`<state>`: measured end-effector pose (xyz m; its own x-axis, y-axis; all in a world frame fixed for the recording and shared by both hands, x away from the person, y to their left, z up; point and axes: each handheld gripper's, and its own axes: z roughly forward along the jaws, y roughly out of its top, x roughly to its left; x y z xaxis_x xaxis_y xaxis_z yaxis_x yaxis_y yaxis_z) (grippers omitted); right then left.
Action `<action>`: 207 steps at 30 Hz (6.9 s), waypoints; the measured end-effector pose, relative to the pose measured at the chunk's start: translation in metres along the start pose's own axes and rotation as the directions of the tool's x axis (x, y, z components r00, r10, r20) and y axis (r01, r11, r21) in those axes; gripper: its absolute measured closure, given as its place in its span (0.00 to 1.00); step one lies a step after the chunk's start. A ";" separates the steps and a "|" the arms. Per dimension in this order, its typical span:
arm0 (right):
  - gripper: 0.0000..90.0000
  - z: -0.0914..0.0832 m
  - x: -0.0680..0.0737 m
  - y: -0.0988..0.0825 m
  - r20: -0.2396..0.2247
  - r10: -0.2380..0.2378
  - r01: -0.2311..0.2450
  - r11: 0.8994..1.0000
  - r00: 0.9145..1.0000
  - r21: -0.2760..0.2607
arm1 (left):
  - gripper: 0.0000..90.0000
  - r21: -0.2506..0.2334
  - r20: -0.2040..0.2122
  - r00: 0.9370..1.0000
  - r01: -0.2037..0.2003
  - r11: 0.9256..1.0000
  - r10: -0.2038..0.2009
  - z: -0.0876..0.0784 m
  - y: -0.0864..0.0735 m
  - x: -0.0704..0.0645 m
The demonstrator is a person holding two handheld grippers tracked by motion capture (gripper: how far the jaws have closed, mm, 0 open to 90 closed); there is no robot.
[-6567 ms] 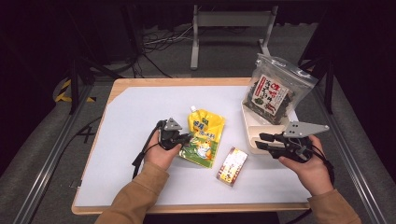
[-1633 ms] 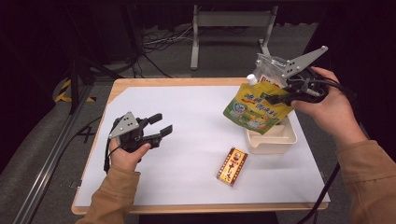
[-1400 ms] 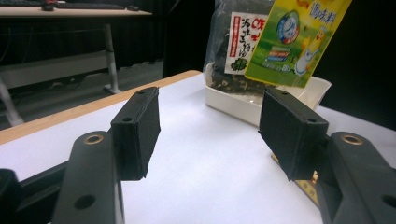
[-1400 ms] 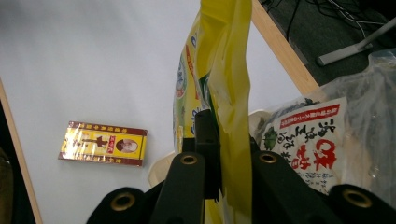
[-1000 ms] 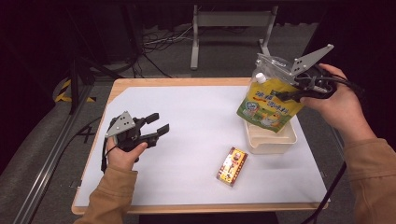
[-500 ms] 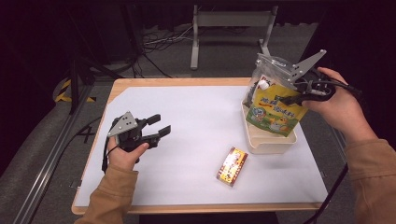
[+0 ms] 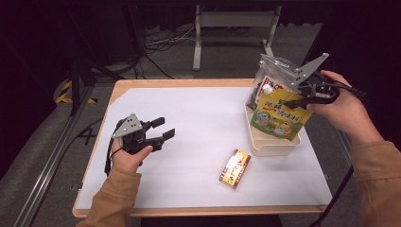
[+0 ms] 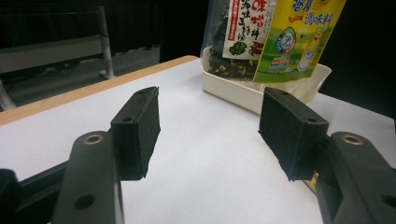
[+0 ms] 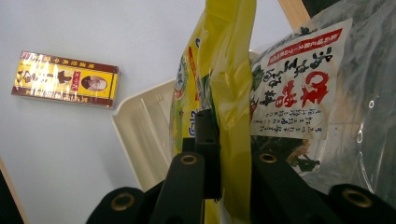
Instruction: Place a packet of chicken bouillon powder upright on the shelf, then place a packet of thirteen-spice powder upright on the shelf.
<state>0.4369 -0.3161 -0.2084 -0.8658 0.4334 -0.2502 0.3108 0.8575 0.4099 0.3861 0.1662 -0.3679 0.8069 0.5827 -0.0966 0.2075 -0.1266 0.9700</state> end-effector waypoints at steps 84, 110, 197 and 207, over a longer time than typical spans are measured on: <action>0.93 0.047 -0.007 -0.014 -0.057 -0.002 0.006 0.997 0.998 0.072 | 0.43 0.038 0.014 1.000 0.012 0.999 -0.012 0.008 -0.005 -0.002; 0.53 -0.006 0.009 -0.021 0.059 0.131 -0.116 0.969 0.990 -0.220 | 0.18 0.179 0.041 0.999 -0.040 0.983 0.033 0.044 -0.014 -0.021; 0.36 0.006 0.085 -0.090 -0.048 0.403 -0.378 0.802 0.914 -0.462 | 0.09 0.565 0.087 0.993 0.016 0.825 -0.079 0.168 -0.025 -0.147; 0.35 0.011 0.086 -0.094 -0.049 0.409 -0.385 0.803 0.911 -0.455 | 0.08 0.612 0.096 0.995 -0.033 0.790 -0.032 0.178 -0.038 -0.154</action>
<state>0.3380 -0.3563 -0.2782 -0.6813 0.7318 -0.0177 0.4042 0.3962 0.8244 0.3522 -0.0617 -0.4298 0.8491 0.5070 -0.1487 0.4755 -0.6107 0.6332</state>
